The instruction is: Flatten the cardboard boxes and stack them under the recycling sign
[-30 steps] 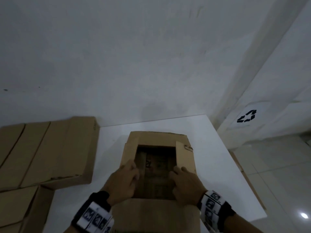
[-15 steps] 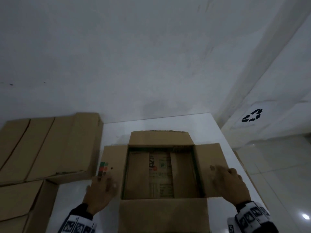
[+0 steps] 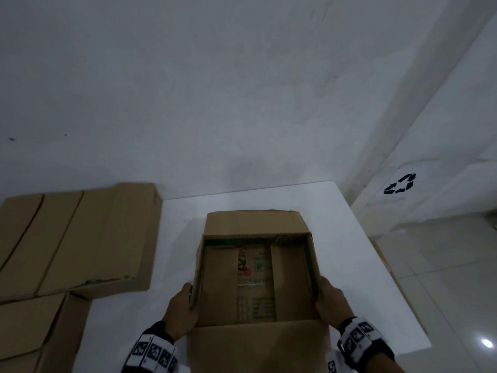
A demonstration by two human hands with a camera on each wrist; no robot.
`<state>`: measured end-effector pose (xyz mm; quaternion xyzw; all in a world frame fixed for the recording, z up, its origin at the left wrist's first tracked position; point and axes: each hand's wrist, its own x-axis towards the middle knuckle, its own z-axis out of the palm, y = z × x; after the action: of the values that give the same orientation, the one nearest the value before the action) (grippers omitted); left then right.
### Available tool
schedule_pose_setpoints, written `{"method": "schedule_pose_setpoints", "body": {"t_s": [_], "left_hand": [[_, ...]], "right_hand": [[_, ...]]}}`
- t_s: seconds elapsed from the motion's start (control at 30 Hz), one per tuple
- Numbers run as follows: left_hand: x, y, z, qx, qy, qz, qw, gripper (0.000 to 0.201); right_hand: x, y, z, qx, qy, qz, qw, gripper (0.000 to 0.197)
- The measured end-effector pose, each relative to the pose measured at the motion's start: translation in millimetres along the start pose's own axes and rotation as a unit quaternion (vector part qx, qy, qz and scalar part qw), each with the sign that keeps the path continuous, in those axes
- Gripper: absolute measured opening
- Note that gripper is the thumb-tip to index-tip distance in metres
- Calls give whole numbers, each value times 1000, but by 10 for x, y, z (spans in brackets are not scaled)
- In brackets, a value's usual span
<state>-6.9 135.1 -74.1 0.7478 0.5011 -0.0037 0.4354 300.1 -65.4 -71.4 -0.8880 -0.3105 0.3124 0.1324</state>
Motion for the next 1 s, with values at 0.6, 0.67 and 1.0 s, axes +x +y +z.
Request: {"method": "schedule_pose_setpoints", "body": {"t_s": [0.6,0.67,1.0], "left_hand": [[474,641,-454,-13,130,28,991,74],[469,789,-415,-94,129,26,987,66],[149,1137,-293,-193,138,49,970,39]], "right_hand": [[-373,386,188,153,125,-22,980,42],[-383,400,185,151,130,-7,980,45],[-396,-613,183,50,194,-187,962,23]]}}
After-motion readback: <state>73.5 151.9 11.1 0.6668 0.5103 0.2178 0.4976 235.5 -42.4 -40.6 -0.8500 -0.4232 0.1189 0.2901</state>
